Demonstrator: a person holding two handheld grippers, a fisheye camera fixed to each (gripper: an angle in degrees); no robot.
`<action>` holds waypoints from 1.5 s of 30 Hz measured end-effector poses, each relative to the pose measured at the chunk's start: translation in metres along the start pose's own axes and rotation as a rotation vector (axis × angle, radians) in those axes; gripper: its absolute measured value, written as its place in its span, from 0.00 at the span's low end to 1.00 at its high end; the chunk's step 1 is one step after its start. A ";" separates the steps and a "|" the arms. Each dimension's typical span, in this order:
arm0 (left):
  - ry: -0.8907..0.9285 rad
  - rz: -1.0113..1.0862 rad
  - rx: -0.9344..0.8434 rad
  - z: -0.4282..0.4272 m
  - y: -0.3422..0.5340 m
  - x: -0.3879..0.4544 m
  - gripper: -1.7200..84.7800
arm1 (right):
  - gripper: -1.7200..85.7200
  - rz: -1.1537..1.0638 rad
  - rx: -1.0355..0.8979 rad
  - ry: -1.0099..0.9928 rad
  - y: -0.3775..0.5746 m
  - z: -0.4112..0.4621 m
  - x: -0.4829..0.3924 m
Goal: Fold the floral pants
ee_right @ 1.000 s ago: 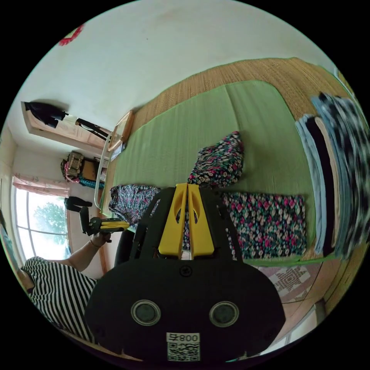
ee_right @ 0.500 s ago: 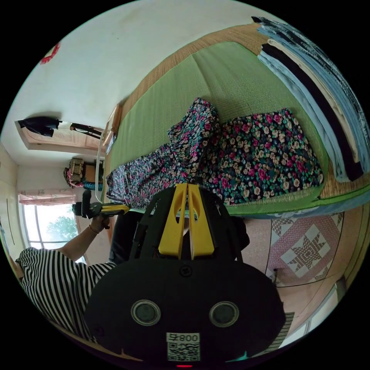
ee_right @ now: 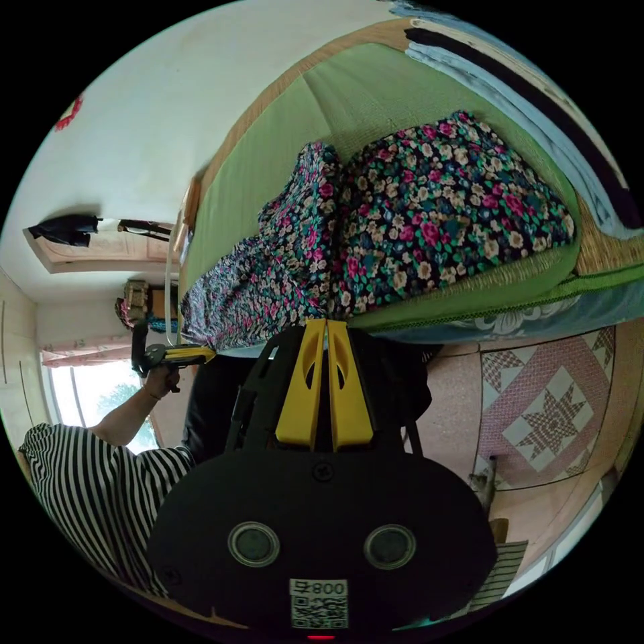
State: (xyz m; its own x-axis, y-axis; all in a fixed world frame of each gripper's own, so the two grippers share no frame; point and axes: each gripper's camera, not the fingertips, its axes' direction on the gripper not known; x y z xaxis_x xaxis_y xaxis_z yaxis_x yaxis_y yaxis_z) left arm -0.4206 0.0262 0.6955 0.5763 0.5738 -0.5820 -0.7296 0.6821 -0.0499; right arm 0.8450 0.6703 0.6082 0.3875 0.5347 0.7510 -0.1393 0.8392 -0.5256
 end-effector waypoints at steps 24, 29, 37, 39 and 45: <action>0.271 0.121 0.218 0.113 -0.139 -0.062 0.02 | 0.10 -0.500 -0.016 0.495 -0.090 0.124 -0.137; 0.287 0.085 0.202 0.161 -0.157 -0.091 0.02 | 0.07 -0.495 -0.016 0.517 -0.091 0.133 -0.132; 0.325 0.112 0.272 0.213 -0.205 -0.119 0.02 | 0.03 -0.402 0.140 0.285 -0.079 0.054 -0.104; 0.321 0.142 0.295 0.223 -0.220 -0.119 0.02 | 0.03 -0.366 0.237 0.205 -0.066 0.013 -0.091; 0.319 0.293 0.323 0.271 -0.284 -0.099 0.03 | 0.03 -0.151 0.467 0.131 -0.009 -0.090 -0.014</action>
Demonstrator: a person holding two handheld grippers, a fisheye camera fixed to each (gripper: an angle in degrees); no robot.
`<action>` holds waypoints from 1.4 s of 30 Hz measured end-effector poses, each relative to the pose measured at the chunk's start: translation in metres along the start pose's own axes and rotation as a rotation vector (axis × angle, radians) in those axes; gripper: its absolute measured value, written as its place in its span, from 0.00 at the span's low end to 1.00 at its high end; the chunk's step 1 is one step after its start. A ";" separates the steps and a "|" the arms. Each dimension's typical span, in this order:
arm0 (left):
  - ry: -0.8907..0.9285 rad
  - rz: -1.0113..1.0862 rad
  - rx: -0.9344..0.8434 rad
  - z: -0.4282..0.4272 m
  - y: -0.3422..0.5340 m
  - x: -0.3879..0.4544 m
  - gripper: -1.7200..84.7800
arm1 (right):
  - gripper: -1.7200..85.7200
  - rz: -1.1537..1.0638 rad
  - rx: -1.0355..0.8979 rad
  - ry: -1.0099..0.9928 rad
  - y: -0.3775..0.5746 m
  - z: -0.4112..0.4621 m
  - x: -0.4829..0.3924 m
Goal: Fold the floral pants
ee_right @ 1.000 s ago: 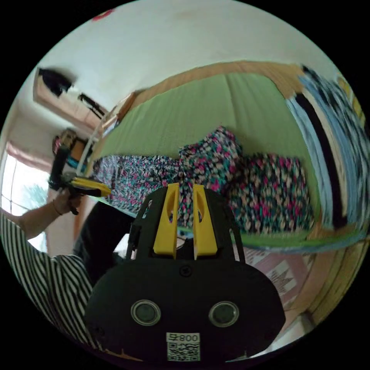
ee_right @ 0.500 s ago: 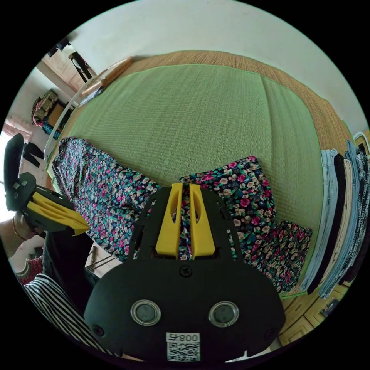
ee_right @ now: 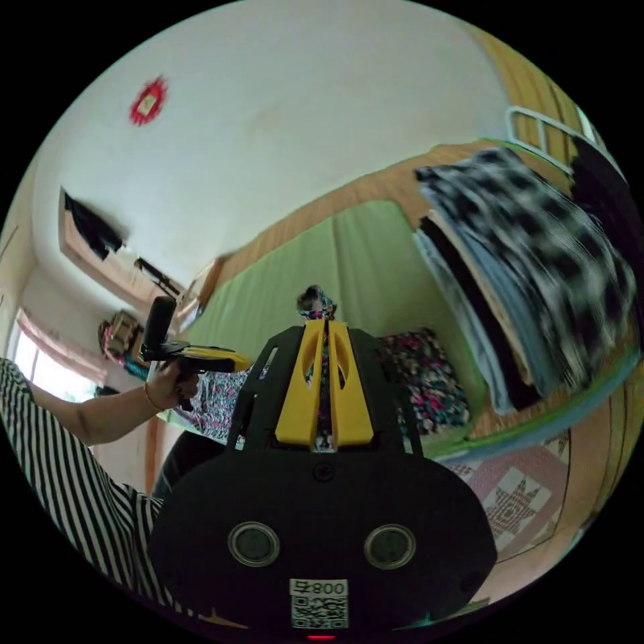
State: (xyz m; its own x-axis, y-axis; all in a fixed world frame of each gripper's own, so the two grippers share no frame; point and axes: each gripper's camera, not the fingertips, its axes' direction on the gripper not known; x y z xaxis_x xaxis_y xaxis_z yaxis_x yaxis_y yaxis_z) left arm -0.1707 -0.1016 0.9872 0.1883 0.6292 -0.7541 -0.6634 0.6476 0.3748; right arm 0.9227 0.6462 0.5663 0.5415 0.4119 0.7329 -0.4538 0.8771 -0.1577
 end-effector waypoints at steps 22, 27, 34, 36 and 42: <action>-0.260 0.276 -0.301 0.280 -0.075 -0.029 0.03 | 0.02 0.313 -0.033 -0.096 0.048 -0.023 0.102; -0.228 0.294 -0.224 0.283 -0.068 -0.035 0.02 | 0.02 0.316 0.015 -0.161 0.047 -0.042 0.104; -0.256 0.278 -0.236 0.322 -0.067 -0.053 0.02 | 0.02 0.345 -0.015 -0.104 0.051 -0.045 0.122; -0.261 0.260 -0.272 0.336 -0.067 -0.060 0.02 | 0.02 0.374 -0.048 -0.097 0.054 -0.038 0.129; -0.263 0.257 -0.230 0.338 -0.064 -0.068 0.02 | 0.02 0.418 -0.023 -0.069 0.064 -0.049 0.133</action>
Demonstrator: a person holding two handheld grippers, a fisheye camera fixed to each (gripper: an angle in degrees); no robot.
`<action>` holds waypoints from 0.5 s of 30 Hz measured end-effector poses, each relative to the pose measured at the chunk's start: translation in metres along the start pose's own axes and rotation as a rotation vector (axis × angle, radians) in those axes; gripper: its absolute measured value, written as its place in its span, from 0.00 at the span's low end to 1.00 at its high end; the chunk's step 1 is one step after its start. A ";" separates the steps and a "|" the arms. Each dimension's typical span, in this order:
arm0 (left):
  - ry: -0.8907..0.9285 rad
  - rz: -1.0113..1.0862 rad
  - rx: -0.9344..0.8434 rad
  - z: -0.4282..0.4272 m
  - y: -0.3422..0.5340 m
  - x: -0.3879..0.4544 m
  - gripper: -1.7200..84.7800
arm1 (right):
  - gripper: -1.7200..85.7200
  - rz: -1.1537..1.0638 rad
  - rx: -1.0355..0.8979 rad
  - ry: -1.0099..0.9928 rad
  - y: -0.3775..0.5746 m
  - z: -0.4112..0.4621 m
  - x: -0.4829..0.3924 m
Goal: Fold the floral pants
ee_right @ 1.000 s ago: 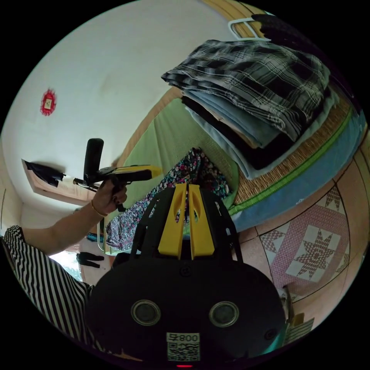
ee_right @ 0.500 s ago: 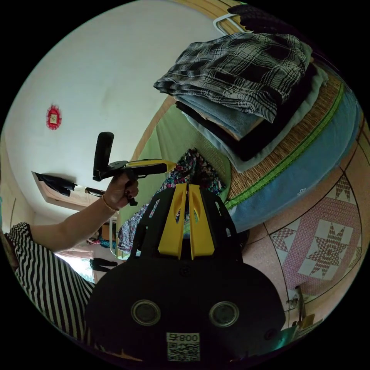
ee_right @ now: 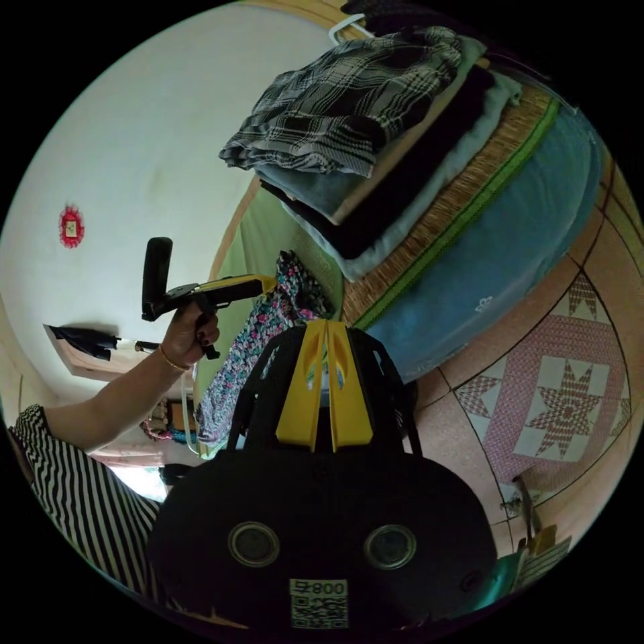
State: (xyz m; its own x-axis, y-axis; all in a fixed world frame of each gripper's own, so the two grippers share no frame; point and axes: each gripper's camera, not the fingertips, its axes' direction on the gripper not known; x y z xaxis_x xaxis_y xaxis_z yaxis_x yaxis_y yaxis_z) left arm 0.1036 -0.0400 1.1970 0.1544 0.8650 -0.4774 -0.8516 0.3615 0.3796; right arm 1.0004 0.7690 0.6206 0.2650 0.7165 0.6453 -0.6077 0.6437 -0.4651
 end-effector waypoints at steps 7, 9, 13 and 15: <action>0.048 -0.003 0.060 -0.007 0.003 -0.003 0.02 | 0.02 -0.127 0.033 -0.033 0.004 -0.012 -0.041; 0.019 -0.002 0.004 0.002 -0.001 -0.002 0.02 | 0.02 -0.177 -0.046 -0.007 0.000 0.008 -0.054; 0.029 -0.022 0.044 -0.015 0.005 0.000 0.02 | 0.02 -0.171 -0.130 0.116 -0.002 0.038 -0.054; 0.033 -0.027 0.076 -0.028 0.014 0.000 0.02 | 0.02 -0.153 -0.123 0.085 0.001 0.037 -0.050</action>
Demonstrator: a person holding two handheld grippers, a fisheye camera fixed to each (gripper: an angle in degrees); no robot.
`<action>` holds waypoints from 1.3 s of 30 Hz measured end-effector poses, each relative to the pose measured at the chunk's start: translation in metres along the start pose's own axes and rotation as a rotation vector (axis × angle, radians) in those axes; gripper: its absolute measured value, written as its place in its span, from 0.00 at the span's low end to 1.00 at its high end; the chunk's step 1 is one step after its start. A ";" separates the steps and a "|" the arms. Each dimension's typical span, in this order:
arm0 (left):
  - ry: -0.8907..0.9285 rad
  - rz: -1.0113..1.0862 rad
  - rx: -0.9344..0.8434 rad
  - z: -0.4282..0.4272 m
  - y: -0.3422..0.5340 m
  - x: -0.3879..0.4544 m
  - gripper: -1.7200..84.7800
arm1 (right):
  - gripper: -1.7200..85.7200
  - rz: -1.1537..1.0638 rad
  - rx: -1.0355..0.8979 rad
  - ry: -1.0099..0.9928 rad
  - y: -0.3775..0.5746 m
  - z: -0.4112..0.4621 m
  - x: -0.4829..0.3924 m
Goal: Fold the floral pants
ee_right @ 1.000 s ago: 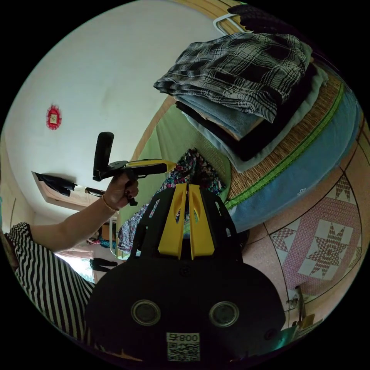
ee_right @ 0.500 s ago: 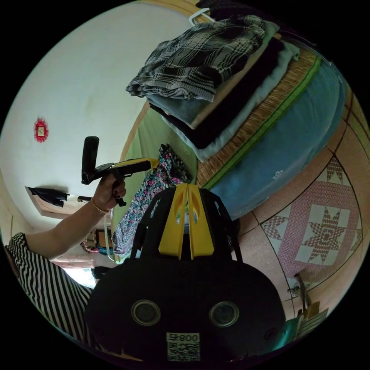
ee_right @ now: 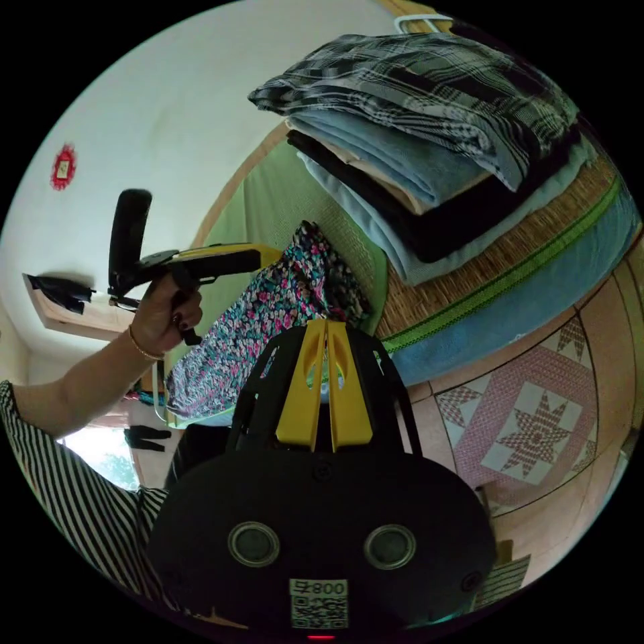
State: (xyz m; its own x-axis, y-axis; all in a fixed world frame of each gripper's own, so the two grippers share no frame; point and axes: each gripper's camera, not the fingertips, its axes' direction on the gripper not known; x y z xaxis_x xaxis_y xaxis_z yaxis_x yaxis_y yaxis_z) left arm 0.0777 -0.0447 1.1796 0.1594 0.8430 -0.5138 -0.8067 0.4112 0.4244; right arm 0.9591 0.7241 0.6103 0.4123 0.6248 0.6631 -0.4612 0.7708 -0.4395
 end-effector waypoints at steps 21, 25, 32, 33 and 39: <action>0.072 -0.122 -0.001 -0.121 0.011 -0.007 0.02 | 0.02 -0.006 -0.047 0.092 0.008 0.018 -0.039; 0.051 -0.174 0.029 -0.173 0.053 -0.005 0.02 | 0.02 -0.010 -0.034 0.135 0.009 0.017 -0.055; 0.003 -0.549 0.040 -0.255 0.181 -0.030 0.02 | 0.02 -0.012 -0.027 0.125 0.018 0.027 -0.083; -0.002 -0.580 0.040 -0.261 0.191 -0.032 0.02 | 0.02 -0.012 -0.034 0.117 0.020 0.031 -0.087; 0.003 -0.785 0.069 -0.312 0.241 -0.033 0.02 | 0.05 -0.005 -0.020 0.147 0.023 0.042 -0.103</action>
State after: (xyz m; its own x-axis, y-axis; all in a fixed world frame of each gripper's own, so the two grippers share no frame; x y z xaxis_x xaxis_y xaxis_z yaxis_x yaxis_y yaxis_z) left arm -0.2996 -0.0815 1.0660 0.6664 0.2958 -0.6844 -0.4215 0.9066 -0.0185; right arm 0.8727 0.6723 0.5573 0.5260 0.6315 0.5696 -0.4441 0.7752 -0.4493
